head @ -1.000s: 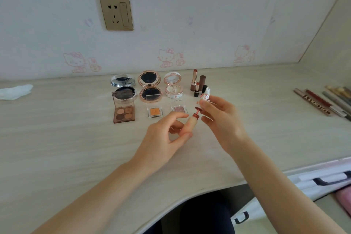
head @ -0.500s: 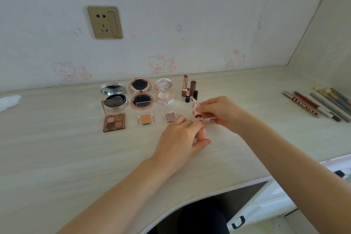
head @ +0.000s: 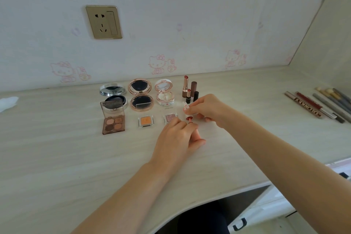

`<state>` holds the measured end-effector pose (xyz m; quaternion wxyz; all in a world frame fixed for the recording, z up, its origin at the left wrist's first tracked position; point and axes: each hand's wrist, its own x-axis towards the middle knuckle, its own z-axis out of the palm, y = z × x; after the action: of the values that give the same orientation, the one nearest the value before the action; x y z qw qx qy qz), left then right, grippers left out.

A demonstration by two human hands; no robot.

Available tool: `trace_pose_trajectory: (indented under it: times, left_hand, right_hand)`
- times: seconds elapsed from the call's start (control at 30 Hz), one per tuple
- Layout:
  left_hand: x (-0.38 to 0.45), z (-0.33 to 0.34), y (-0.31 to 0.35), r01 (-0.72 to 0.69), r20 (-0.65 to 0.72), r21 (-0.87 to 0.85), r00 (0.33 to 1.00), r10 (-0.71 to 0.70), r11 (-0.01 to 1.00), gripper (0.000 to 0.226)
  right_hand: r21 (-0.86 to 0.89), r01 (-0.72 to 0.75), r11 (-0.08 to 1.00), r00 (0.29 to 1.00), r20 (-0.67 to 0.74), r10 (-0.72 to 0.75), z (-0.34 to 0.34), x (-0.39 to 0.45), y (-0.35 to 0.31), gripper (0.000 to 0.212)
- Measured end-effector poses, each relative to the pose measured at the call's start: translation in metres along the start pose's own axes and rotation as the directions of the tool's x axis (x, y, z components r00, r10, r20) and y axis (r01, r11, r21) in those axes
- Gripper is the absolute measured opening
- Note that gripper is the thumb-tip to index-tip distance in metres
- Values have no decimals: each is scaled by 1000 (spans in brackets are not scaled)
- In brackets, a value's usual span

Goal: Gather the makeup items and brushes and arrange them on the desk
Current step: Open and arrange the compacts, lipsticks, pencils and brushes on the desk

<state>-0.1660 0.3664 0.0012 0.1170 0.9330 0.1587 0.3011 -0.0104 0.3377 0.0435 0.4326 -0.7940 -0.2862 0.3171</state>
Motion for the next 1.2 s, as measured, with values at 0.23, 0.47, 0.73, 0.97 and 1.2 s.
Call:
trace_pose_trajectory:
  times: [0.23,0.47,0.73,0.97,1.2]
  left_hand:
    - [1,0,0,10,26,20,1000,-10,1000,35]
    - [-2,1,-1,-9,32,47,999,8,999,40]
    - [-1,4,0,5,13,115,1000,-7,993,37]
    - [-1,6,-1,-11,-4,131,1000,12,991,39]
    - [-4,5,-1,-3,-12,103,1000,4,995,41]
  right_hand:
    - [-52,2,999,999,-52,-5,6,11,-2,15]
    - [-121,-11,993,998,-59,4,9,16,1,30]
    - [-170,-34,985,998,-62,24,10,17,-1,46]
    - [-227,-32,973,998,-67,17,10,14,-4,33]
    - [-254,2,967,999,-36,-11,4,9,-2,38]
